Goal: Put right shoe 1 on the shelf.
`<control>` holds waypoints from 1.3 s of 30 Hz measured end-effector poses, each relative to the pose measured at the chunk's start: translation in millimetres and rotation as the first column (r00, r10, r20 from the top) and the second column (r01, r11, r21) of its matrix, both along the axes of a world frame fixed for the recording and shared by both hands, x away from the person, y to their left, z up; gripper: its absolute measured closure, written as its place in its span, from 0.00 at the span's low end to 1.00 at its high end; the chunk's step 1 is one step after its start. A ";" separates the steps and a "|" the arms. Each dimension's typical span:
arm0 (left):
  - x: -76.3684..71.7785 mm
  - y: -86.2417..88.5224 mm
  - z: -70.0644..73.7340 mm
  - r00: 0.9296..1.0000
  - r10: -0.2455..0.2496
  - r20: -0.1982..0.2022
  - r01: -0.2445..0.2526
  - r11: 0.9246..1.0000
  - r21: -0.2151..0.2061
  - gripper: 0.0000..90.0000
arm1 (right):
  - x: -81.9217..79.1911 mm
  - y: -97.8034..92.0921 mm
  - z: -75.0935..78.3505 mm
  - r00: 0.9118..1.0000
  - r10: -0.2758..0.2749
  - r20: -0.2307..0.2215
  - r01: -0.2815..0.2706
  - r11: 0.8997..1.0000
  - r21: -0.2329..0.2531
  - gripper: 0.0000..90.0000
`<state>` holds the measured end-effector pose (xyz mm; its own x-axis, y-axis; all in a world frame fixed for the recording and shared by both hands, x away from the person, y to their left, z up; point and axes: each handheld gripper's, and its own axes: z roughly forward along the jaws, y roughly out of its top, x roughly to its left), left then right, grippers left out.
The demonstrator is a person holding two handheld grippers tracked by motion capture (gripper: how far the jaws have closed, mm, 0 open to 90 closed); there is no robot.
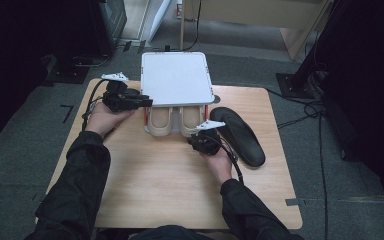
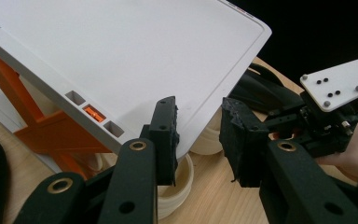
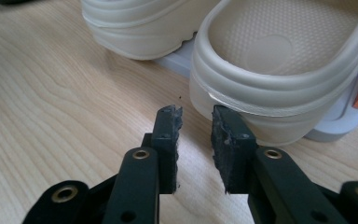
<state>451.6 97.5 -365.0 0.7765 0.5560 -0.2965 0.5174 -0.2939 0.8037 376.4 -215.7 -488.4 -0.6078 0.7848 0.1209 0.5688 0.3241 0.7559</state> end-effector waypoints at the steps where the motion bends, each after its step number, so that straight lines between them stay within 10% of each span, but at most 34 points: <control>1: -0.1 -0.1 0.0 1.000 0.001 0.001 -0.001 1.000 0.001 0.74 | 1.4 0.1 -0.1 1.000 -0.002 0.005 0.002 1.000 -0.001 0.79; 22: -0.3 1.2 -0.3 1.000 0.022 -0.001 -0.022 1.000 -0.016 0.71 | 6.7 -35.2 13.3 0.994 -0.102 0.042 0.102 0.995 -0.015 0.80; 39: -14.3 23.2 0.8 0.997 0.076 0.003 -0.076 0.997 -0.023 0.68 | 11.0 -0.4 1.4 0.999 0.044 0.007 -0.044 0.999 -0.017 0.74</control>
<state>437.3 120.7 -364.3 0.7333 0.6069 -0.3065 0.5344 -0.2357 0.8117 387.4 -216.0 -487.0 -0.6423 0.7595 0.1031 0.5484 0.3615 0.7540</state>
